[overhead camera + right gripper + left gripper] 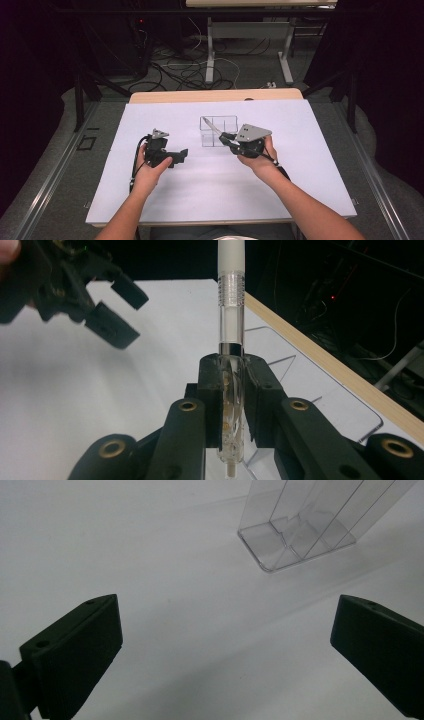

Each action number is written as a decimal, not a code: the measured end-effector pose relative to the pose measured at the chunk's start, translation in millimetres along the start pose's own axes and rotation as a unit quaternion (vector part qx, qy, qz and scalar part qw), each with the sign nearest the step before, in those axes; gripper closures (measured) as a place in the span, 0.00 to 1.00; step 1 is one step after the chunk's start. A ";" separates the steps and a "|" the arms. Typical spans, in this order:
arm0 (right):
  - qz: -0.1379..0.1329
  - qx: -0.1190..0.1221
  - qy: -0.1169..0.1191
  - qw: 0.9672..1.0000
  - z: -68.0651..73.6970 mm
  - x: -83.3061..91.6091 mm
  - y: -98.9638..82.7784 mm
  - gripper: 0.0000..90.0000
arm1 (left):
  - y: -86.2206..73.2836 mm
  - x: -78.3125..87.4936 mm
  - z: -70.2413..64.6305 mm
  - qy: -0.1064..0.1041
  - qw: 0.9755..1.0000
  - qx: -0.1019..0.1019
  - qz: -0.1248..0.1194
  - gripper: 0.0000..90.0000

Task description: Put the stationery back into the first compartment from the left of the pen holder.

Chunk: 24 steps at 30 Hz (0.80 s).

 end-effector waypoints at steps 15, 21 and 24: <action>-0.026 -0.079 0.003 0.997 -14.9 -16.0 17.8 0.88 | 1.0 1.3 8.2 0.009 1.000 0.001 -0.003 0.00; -0.036 -0.099 -0.002 0.994 -22.1 -20.4 27.0 0.88 | 0.1 2.0 10.2 0.010 1.000 -0.004 0.001 0.00; -0.034 -0.106 -0.003 0.994 -25.1 -23.6 30.2 0.88 | -0.8 2.4 10.4 0.011 1.000 -0.009 -0.002 0.00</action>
Point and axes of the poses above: each handheld gripper's, and its own axes: x roughly backward along the jaws, y roughly out of its top, z roughly to its left, the point moved 7 cm from there along -x, roughly forward along the jaws, and after that the axes turned 3 degrees about z, right-handed, at the moved point
